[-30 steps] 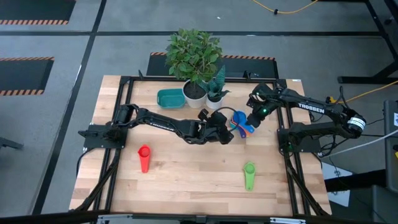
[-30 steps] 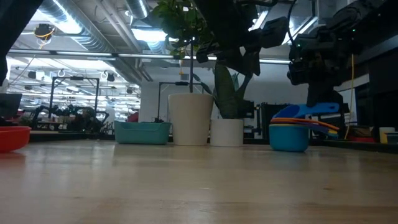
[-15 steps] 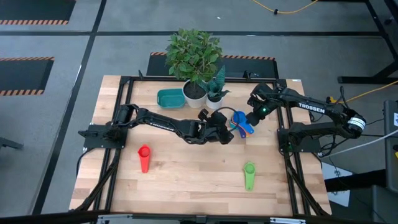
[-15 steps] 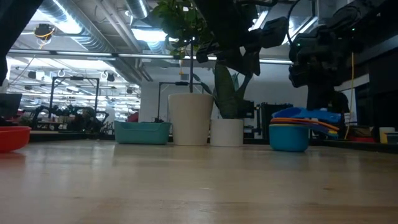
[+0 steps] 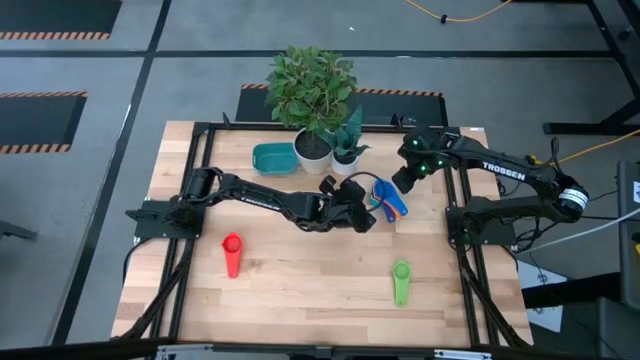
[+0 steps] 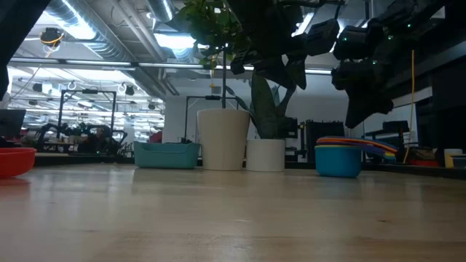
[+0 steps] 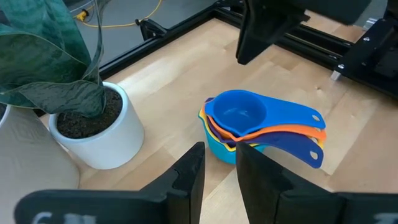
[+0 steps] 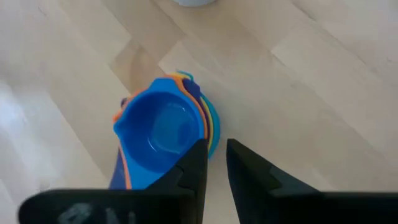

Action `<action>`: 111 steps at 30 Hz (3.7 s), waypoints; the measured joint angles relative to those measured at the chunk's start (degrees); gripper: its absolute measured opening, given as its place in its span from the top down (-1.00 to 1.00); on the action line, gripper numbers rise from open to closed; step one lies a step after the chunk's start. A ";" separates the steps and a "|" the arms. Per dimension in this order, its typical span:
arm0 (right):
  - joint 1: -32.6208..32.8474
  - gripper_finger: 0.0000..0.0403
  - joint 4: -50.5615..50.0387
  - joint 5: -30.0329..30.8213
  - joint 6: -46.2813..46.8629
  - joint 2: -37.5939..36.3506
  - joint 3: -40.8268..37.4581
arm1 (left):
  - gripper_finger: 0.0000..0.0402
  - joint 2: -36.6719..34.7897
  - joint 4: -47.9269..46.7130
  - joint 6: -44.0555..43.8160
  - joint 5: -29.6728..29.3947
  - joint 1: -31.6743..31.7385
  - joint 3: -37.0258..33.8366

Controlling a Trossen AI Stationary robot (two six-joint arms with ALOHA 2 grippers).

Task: Nest measuring cups in basket
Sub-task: Stack the red measuring cup on top of the light blue measuring cup

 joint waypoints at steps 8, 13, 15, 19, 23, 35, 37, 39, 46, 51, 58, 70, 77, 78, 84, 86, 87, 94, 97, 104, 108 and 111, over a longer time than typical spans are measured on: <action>0.02 0.68 0.16 3.58 -0.32 0.04 -2.80 | 0.58 0.00 -0.47 2.51 0.02 -0.02 0.00; 0.02 0.68 -0.24 8.97 0.07 0.07 -5.16 | 0.59 0.00 -0.48 3.13 0.16 -0.37 0.00; 0.40 0.68 -0.12 9.03 1.18 0.07 -6.46 | 0.58 0.00 -0.62 3.19 1.92 -0.39 0.00; 1.59 0.68 0.73 9.03 2.65 0.07 -9.42 | 0.58 0.06 -2.77 3.16 8.16 -0.16 0.02; 2.92 0.68 2.47 9.01 3.48 0.09 -10.62 | 0.59 0.86 -3.76 3.08 11.04 -0.12 0.02; 9.60 0.68 3.53 9.01 7.73 0.09 -10.69 | 0.60 7.37 0.63 -0.36 11.74 0.25 0.04; 10.53 0.68 3.56 9.04 8.36 0.09 -10.69 | 0.60 8.50 2.62 -0.53 11.84 0.74 -0.02; 11.34 0.68 3.61 9.01 10.19 0.09 -10.69 | 0.60 9.73 4.63 -1.02 12.27 1.15 0.14; 13.87 0.68 3.94 9.01 12.26 0.22 -10.71 | 0.60 13.14 13.66 -1.79 16.89 3.05 0.07; 15.64 0.68 4.08 8.94 13.54 0.22 -10.71 | 0.60 13.45 15.49 -2.05 17.82 4.11 0.00; 17.27 0.68 5.70 5.86 15.14 0.24 -10.71 | 0.60 13.38 19.57 -2.08 20.14 5.36 0.00; 17.61 0.68 8.73 2.31 15.00 0.24 -10.74 | 0.60 13.38 20.85 -2.13 21.18 5.81 0.00; 17.59 0.68 8.05 1.45 14.68 0.24 -10.74 | 0.60 13.38 20.70 -1.53 21.19 5.63 0.00; 17.59 0.68 7.56 1.45 14.29 0.24 -10.74 | 0.60 13.38 20.70 -0.92 21.19 5.50 0.00; 17.59 0.68 3.90 1.71 13.35 -0.89 -10.06 | 0.60 10.03 16.01 3.55 19.80 4.56 -0.07; 17.58 0.68 3.00 1.97 13.30 -1.86 -9.16 | 0.60 8.29 13.39 4.48 18.91 4.11 0.02; 17.50 0.68 2.18 2.06 13.12 -2.65 -8.79 | 0.60 7.12 10.13 4.68 18.33 3.84 -0.01; 17.48 0.68 -0.02 2.41 11.95 -9.09 -7.37 | 0.60 -2.81 -11.35 4.50 19.23 0.81 0.02; 17.66 0.68 -0.05 2.31 11.85 -11.83 -7.35 | 0.60 -6.98 -21.68 4.35 21.97 -1.36 0.02; 18.14 0.68 0.03 1.54 11.84 -14.91 -7.33 | 0.60 -15.28 -46.37 -3.26 24.73 -7.72 -0.02; 18.26 0.68 0.04 1.51 11.84 -14.93 -7.35 | 0.60 -18.22 -61.07 -12.21 24.49 -10.85 0.00; 18.27 0.68 0.01 1.51 11.81 -14.89 -7.35 | 0.60 -20.18 -69.79 -18.53 23.77 -12.63 -0.61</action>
